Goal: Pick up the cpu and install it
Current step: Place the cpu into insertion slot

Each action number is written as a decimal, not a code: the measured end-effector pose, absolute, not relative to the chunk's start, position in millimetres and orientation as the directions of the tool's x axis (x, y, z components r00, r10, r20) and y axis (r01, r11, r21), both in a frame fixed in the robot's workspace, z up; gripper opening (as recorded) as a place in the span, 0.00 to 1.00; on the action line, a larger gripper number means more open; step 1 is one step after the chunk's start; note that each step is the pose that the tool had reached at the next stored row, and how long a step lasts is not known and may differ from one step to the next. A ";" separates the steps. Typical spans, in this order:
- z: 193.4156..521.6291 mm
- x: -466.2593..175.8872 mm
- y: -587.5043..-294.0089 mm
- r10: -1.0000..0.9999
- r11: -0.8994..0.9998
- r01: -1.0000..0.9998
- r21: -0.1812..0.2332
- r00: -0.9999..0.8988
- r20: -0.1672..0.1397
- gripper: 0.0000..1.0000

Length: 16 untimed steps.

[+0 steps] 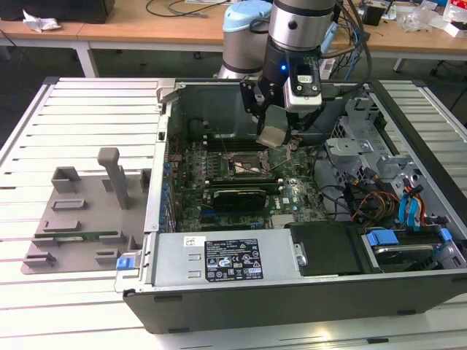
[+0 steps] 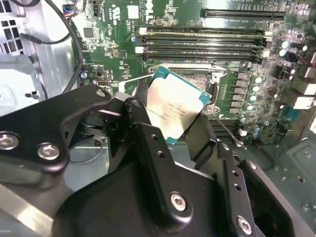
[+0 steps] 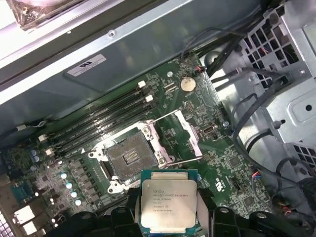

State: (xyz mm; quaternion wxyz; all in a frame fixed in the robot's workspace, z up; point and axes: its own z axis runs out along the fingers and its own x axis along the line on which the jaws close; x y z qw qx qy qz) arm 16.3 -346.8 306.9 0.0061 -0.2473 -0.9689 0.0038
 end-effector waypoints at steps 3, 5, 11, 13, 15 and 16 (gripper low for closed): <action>306.9 16.3 -346.8 0.521 0.854 0.521 -0.011 -0.854 0.010 0.55; 307.0 16.2 -346.8 0.554 0.832 0.554 -0.011 -0.832 0.009 0.55; 307.0 16.3 -346.8 0.624 0.781 0.624 -0.013 -0.781 0.008 0.55; 306.9 16.3 -346.8 0.656 0.755 0.655 -0.013 -0.755 0.008 0.55; 306.9 16.3 -346.8 0.680 0.734 0.680 -0.013 -0.734 0.008 0.55; 306.9 16.3 -346.8 0.685 0.728 0.685 -0.014 -0.728 0.008 0.55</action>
